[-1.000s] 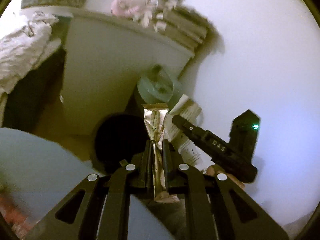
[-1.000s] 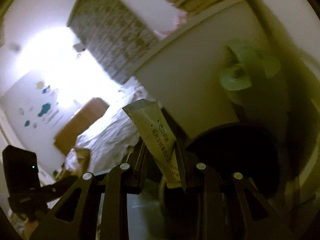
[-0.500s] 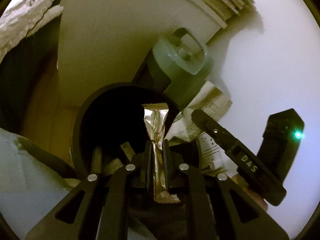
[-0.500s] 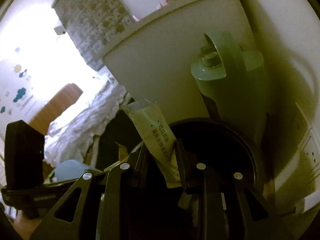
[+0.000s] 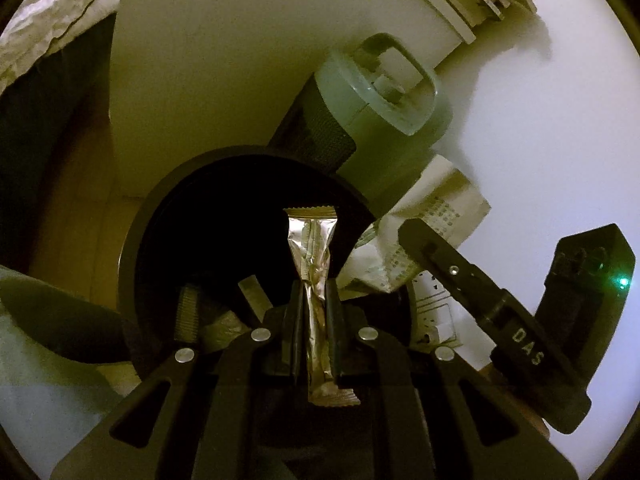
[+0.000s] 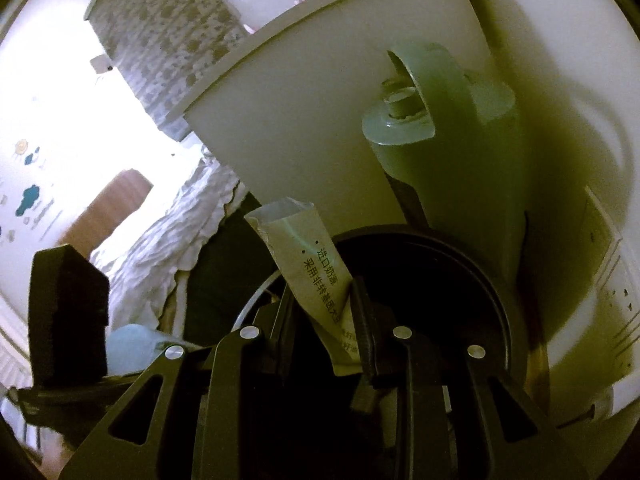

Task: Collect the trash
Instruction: 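Carry both items over the black bin and open both tools to drop them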

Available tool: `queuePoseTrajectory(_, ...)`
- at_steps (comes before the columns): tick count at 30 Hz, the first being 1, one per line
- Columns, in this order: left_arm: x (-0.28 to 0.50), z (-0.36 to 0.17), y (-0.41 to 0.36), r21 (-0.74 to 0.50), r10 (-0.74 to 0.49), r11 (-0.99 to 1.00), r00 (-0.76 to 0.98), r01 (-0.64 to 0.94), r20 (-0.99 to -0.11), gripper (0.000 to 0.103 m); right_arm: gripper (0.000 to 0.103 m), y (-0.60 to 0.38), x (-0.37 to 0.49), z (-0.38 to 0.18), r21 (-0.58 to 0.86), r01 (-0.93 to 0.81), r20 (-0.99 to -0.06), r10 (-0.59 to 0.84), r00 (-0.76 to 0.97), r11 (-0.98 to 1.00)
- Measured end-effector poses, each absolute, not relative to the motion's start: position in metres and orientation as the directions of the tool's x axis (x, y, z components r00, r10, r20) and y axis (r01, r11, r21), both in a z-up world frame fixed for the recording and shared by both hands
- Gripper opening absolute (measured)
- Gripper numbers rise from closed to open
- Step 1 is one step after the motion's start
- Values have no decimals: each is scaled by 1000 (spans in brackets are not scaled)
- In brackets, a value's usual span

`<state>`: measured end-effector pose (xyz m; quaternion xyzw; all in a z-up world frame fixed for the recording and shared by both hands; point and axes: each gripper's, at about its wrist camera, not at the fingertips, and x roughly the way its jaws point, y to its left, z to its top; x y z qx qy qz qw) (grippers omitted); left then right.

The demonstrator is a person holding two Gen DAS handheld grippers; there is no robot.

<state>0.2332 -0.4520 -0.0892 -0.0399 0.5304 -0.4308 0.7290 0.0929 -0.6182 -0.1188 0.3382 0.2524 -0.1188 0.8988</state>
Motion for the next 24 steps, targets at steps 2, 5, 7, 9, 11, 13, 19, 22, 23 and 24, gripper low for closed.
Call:
queuePoseTrajectory(2, 234, -91, -454, -512, -667, 628, 65, 586, -743, 12, 27, -619, 92, -119, 550, 389, -535, -46, 843, 739)
queuePoseTrajectory(5, 235, -91, -456, -507, -663, 632, 69, 587, -746, 15, 32, -621, 91, -119, 556, 398, -537, -50, 842, 730)
queuePoseTrajectory(7, 235, -90, -455, -516, -669, 626, 63, 584, -740, 19, 46, -622, 88, -120, 568, 404, -533, -54, 845, 717)
queuePoseTrajectory(9, 234, -89, -453, -520, -673, 623, 63, 585, -737, 42, 60, -621, 84, -118, 574, 410, -524, -67, 849, 709)
queuePoseTrajectory(11, 232, -84, -450, -512, -678, 622, 80, 593, -731, 58, 61, -620, 82, -116, 578, 407, -515, -70, 854, 707)
queuePoseTrajectory(13, 228, -79, -447, -503, -679, 623, 96, 599, -728, 68, 61, -619, 82, -116, 576, 405, -515, -70, 855, 710)
queuePoseTrajectory(19, 212, -53, -419, -516, -708, 619, 136, 592, -693, 74, 61, -612, 80, -114, 574, 389, -500, -68, 863, 720)
queuePoseTrajectory(22, 193, -31, -389, -515, -724, 618, 175, 595, -667, 74, 69, -606, 80, -112, 569, 368, -487, -59, 872, 735)
queuePoseTrajectory(23, 187, -25, -379, -512, -729, 616, 187, 599, -658, 74, 69, -603, 80, -111, 565, 360, -485, -54, 873, 742)
queuePoseTrajectory(24, 181, -18, -368, -509, -733, 615, 200, 602, -650, 74, 69, -599, 82, -110, 557, 350, -484, -48, 873, 753)
